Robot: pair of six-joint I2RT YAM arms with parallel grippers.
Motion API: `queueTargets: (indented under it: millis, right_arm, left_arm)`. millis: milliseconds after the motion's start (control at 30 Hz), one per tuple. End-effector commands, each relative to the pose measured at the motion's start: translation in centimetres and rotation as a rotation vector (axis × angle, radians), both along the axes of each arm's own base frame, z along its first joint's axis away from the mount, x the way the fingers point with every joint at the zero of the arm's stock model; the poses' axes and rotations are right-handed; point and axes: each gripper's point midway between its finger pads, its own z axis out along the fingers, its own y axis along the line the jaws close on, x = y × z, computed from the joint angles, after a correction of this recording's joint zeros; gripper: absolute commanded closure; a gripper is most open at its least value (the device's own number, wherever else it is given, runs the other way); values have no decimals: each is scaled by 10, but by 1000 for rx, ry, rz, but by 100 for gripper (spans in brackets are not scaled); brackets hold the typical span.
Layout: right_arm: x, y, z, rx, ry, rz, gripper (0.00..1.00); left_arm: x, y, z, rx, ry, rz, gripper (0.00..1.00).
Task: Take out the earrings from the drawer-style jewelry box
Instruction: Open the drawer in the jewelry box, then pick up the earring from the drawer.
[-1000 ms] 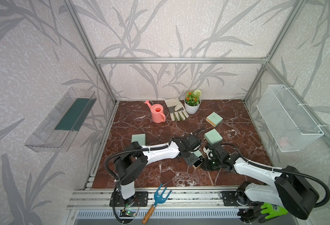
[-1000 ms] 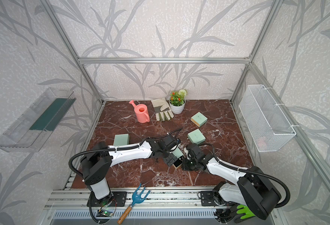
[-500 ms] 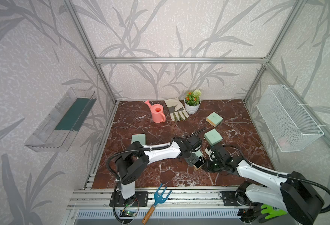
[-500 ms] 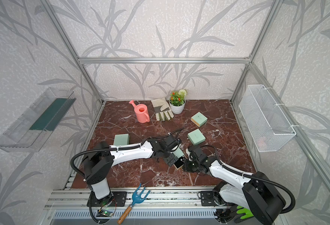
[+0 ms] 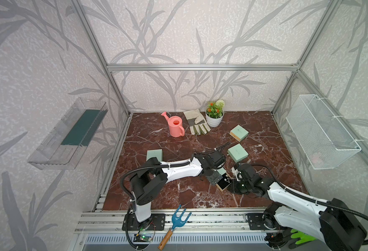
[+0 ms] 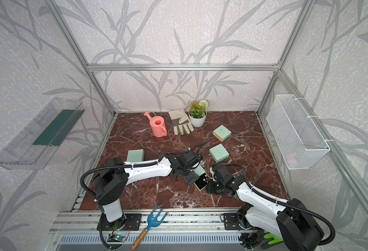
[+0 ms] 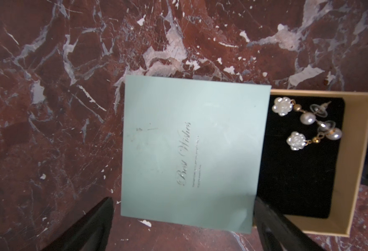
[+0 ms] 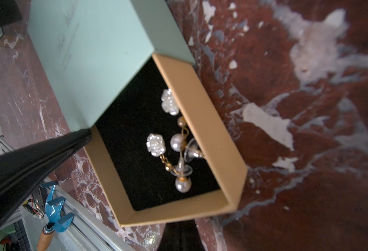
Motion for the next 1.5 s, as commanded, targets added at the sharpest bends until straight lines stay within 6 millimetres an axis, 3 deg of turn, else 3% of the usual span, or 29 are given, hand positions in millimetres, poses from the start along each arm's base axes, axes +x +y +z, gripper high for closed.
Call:
queueTargets:
  millis: [0,67,300,433,567,700,833,933,1033,1200,1467]
  right_arm:
    - [-6,-11,-7,-43,21,-20,100]
    - [-7,-15,-8,-65,23,-27,100]
    - [-5,-14,2,-48,-5,-22,68]
    - [-5,-12,16,-35,-36,7,63]
    - [-2,-17,39,-21,-120,2,63]
    - [6,-23,66,-34,-216,-7,60]
    - [18,-18,84,-94,-254,69,64]
    - [23,-9,85,-151,-241,141,67]
    - [27,1,82,-219,-251,209,67]
    - [31,14,66,-251,-205,272,68]
    - [36,16,43,-344,-155,312,72]
  left_arm:
    - [4,1,2,22,-13,10,1]
    - [4,1,2,24,-10,9,1]
    - [1,-4,5,-5,5,-2,1]
    - [0,-7,12,-36,11,1,1]
    - [-1,-11,34,-113,-5,14,1]
    - [4,-7,73,-235,-36,59,1]
    - [8,12,121,-449,-20,149,1]
    - [8,43,161,-662,-3,255,1]
    - [-3,78,186,-785,-40,317,0]
    - [-29,116,193,-741,-62,370,0]
    - [-51,119,196,-696,-33,259,1]
